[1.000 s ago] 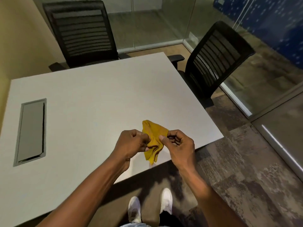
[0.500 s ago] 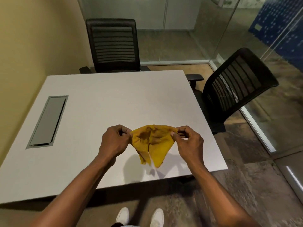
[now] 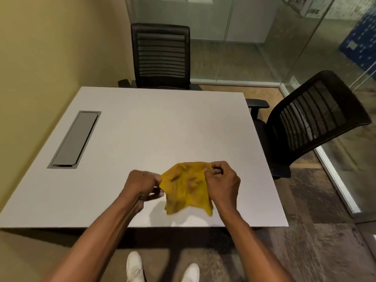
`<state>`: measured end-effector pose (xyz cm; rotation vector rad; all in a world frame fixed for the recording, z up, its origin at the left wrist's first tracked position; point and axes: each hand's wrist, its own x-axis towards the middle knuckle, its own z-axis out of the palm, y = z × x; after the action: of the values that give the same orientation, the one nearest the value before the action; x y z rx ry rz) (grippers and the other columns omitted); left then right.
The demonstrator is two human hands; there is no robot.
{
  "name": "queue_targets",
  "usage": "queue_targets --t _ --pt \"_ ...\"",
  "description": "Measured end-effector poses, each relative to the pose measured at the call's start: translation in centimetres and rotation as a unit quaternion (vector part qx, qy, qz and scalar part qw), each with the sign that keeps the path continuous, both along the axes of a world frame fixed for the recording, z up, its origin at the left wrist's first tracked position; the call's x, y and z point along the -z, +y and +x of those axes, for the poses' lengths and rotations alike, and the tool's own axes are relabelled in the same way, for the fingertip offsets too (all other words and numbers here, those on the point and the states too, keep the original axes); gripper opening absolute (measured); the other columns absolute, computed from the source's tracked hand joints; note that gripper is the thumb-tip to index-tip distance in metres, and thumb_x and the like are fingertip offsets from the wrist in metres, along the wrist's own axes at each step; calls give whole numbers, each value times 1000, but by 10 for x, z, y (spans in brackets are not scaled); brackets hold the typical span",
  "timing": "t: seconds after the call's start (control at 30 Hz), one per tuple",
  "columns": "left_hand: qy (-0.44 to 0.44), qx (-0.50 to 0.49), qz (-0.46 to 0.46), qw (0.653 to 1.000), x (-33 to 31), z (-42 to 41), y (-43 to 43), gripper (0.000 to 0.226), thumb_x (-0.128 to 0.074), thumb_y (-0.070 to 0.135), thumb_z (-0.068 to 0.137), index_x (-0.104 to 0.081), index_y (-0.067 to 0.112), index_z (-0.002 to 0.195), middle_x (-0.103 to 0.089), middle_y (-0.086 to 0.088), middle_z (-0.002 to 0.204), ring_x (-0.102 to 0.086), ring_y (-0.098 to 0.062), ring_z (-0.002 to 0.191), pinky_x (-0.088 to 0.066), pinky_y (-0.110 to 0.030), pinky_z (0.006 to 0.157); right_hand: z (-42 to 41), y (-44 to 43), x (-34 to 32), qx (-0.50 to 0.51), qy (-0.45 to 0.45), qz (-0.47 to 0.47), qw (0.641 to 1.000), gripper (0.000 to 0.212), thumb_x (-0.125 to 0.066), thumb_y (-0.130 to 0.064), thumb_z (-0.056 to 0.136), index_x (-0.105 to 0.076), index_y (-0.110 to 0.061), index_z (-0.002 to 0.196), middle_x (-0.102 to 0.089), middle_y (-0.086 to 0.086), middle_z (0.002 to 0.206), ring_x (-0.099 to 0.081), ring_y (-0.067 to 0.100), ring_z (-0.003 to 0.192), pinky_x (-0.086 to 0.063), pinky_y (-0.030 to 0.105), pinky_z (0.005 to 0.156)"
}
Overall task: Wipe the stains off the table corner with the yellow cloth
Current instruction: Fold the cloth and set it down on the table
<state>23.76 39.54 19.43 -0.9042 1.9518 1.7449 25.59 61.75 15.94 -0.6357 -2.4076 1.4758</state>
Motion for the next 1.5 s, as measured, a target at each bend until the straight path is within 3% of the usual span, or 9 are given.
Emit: queue_targets --t 0.2,0.4,0.53,0.77,0.93,1.1,1.2,1.37,1.5 --pt "22 -24 7 999 0 -6 -22 27 -63 -20 91 -77 -7 72 -73 -24 68 -68 -30 57 -70 -42 68 -13 -45 -12 -73 28 31 996 10 -79 -16 90 -72 -23 94 -72 -8 83 -68 12 77 -60 34 75" --pt "53 -40 84 994 -3 -5 -51 25 -56 -12 94 -78 -10 83 -78 -21 77 -70 -33 70 -65 -37 66 25 -136 -2 -201 197 275 919 8 -74 -20 93 -73 -23 99 -67 -5 93 -65 19 82 -52 34 57" --pt "50 -26 98 994 2 -9 -88 53 -74 47 105 -81 -5 99 -85 -20 95 -79 -29 81 -69 -44 81 26 -176 4 -182 236 296 908 11 -78 -16 95 -79 -19 105 -72 -1 96 -65 22 83 -55 35 63" --pt "120 96 43 987 3 -26 -154 4 -86 9 93 -85 6 90 -83 -16 84 -75 -16 64 -61 -27 63 21 -209 15 -178 209 136 952 16 -76 -31 101 -80 -20 111 -75 -7 103 -69 15 96 -58 33 77" --pt "150 172 -3 973 -7 -44 -190 14 -87 10 93 -86 19 83 -81 -4 78 -72 -12 64 -54 -21 58 0 -209 21 -101 68 -4 993 39 -85 -24 91 -72 -32 126 -73 -16 123 -70 5 112 -62 35 92" --pt "172 215 41 960 -20 -65 -211 5 -78 6 101 -80 9 98 -80 -8 87 -71 -17 77 -55 -29 73 -36 -207 10 -236 8 -53 970 71 -93 -34 82 -60 -41 145 -63 -24 147 -54 5 142 -46 31 114" --pt "189 202 86 957 -25 -76 -214 6 -71 1 104 -77 2 103 -81 -9 91 -73 -15 79 -58 -23 74 -55 -205 7 -267 -5 -74 961 62 -96 -31 78 -69 -37 133 -74 -19 133 -64 4 130 -47 38 112" --pt "191 136 93 968 -18 -87 -220 7 -68 -3 105 -75 -4 108 -81 -10 88 -74 -19 79 -58 -29 75 -73 -182 9 -288 -45 -183 939 34 -99 -20 74 -81 -21 104 -79 13 103 -74 14 92 -60 36 87" --pt "158 71 69 982 -7 -93 -216 7 -69 -4 105 -76 -3 105 -80 -12 86 -73 -22 75 -57 -31 71 -89 -169 8 -312 -87 -185 928 20 -94 -26 82 -80 -15 90 -78 13 93 -71 16 85 -57 32 76"
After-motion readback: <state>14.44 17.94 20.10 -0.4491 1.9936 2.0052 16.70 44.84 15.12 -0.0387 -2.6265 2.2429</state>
